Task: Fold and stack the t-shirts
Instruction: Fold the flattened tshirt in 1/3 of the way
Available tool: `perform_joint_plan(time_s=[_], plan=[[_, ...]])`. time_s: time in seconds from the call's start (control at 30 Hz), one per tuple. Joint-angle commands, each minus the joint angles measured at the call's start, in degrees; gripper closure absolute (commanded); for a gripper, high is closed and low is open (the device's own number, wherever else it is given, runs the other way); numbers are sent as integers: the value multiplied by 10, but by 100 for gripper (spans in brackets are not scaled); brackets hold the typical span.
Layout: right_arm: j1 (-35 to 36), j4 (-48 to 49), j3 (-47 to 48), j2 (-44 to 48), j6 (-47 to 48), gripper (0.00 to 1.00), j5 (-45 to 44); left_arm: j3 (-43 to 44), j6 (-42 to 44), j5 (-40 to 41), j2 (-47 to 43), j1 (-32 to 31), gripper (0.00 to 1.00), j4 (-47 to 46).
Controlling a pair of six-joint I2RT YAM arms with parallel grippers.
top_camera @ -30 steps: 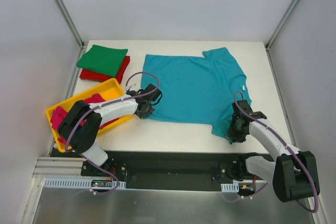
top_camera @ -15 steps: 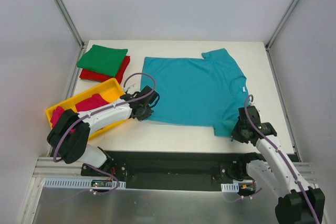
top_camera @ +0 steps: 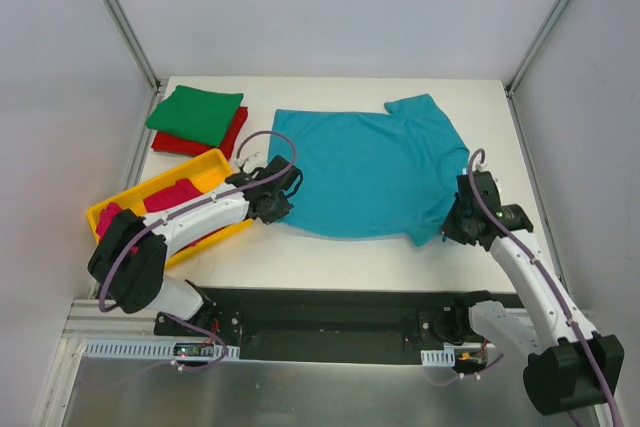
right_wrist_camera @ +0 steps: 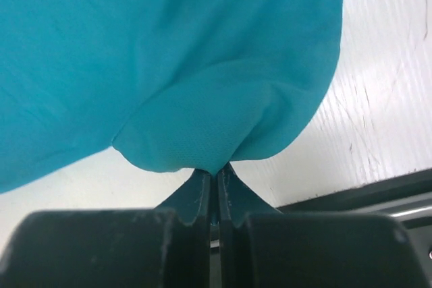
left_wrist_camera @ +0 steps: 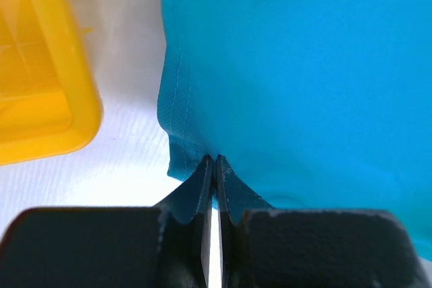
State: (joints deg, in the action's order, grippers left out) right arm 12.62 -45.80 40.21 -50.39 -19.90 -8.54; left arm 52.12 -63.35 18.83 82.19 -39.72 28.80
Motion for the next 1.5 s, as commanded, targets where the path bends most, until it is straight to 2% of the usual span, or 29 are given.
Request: perform_joint_plan(time_s=[0.0,0.3,0.53,0.77,0.83,0.9,0.97,1.0,1.03,1.07,1.1,1.17,1.2,1.23,1.33,1.43,1.47], plan=[[-11,31,75,-65,27,100,-17,48,30,-15,15,29,100,18],[-57,107,178,-190,69,100,10,129,83,-60,83,85,100,24],[-60,133,255,-318,103,99,27,179,99,-70,143,112,100,30],[-60,156,291,-391,90,100,10,213,108,-64,189,134,100,32],[-60,163,298,-407,85,99,-1,221,109,-63,203,139,97,35],[-60,175,303,-424,86,100,-7,233,111,-62,215,147,87,35],[-60,194,314,-445,88,99,-14,248,117,-53,226,153,85,38],[-62,195,328,-460,91,97,-14,258,118,-47,228,156,81,40],[-63,195,343,-482,94,95,-12,270,125,-42,229,159,71,43],[-66,192,363,-496,102,91,-7,280,131,-35,229,163,57,48],[-68,176,387,-512,113,83,11,294,137,-31,226,167,44,56],[-69,132,434,-524,129,75,27,308,151,-20,209,168,20,70],[-70,121,442,-520,134,66,26,305,156,-16,198,168,7,71],[-69,118,443,-510,140,46,26,299,158,-18,178,168,1,71],[-70,126,392,-458,139,18,37,263,163,-55,142,162,1,69],[-69,172,302,-398,123,1,109,230,167,-86,138,141,1,62],[-70,195,275,-384,116,4,140,225,169,-99,141,133,1,57]])
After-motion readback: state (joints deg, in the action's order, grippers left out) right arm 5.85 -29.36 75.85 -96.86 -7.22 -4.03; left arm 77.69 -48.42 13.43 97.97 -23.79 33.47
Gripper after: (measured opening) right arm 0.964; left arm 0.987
